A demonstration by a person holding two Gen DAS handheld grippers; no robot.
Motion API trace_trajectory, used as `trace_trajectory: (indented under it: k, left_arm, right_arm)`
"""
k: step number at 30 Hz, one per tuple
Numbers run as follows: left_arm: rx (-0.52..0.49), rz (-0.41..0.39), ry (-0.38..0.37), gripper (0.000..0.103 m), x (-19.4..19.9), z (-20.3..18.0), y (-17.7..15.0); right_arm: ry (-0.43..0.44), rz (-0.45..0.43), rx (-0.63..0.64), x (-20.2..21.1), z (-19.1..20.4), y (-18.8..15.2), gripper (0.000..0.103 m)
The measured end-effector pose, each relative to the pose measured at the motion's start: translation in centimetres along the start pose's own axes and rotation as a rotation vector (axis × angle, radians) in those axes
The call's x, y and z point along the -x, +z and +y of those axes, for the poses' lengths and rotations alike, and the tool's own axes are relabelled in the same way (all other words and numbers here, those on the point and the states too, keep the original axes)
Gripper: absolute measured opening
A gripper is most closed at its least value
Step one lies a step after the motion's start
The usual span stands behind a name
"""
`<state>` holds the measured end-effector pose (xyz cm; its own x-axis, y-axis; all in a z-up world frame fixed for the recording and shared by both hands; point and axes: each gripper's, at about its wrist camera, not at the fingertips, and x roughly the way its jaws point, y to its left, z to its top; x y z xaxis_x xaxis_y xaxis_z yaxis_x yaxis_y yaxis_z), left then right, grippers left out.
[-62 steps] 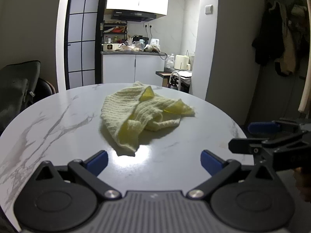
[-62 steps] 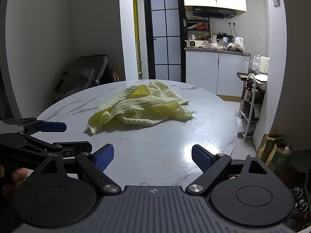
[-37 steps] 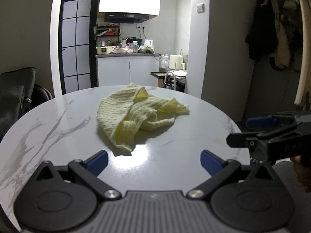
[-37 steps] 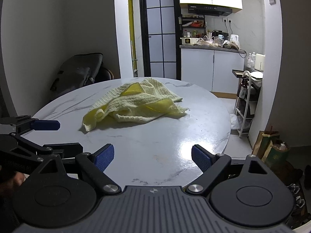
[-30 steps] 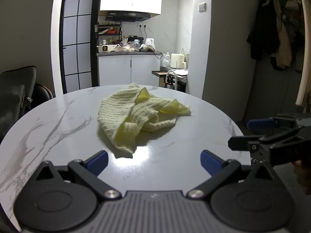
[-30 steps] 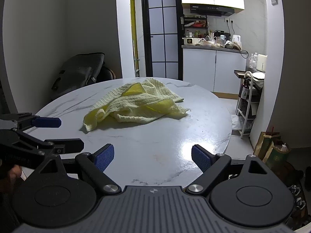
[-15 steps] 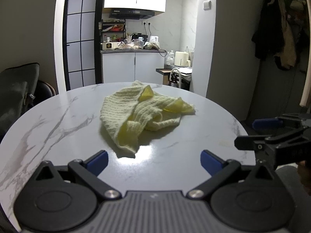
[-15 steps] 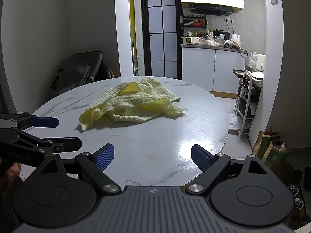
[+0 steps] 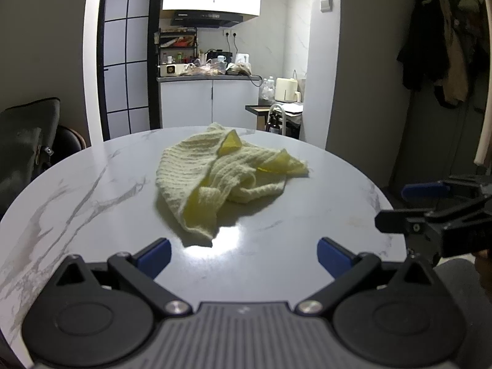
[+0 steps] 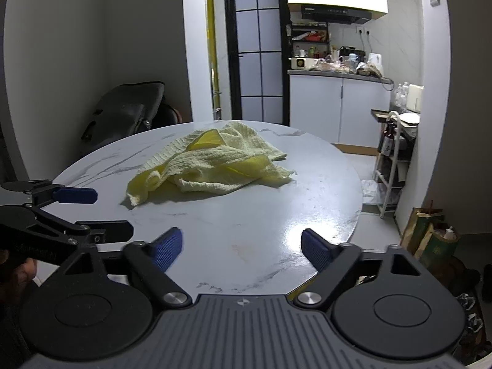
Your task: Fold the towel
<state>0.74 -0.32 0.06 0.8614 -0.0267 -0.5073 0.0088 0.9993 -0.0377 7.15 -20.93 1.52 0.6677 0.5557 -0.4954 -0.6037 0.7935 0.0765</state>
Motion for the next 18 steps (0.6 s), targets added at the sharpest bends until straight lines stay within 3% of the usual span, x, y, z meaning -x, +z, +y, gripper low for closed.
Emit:
trace_trajectory:
  k: [14,18]
  left_arm:
    - [-0.001,-0.012,-0.004,0.093,-0.3,0.4,1.7]
    - [-0.006,-0.008,-0.016,0.084,-0.4,0.1,2.1]
  right_arm:
    - [0.043,-0.018,0.018,-0.4,-0.2,0.7,0.072]
    - [0.042,-0.004,0.051,-0.5,-0.2,1.0,0.072]
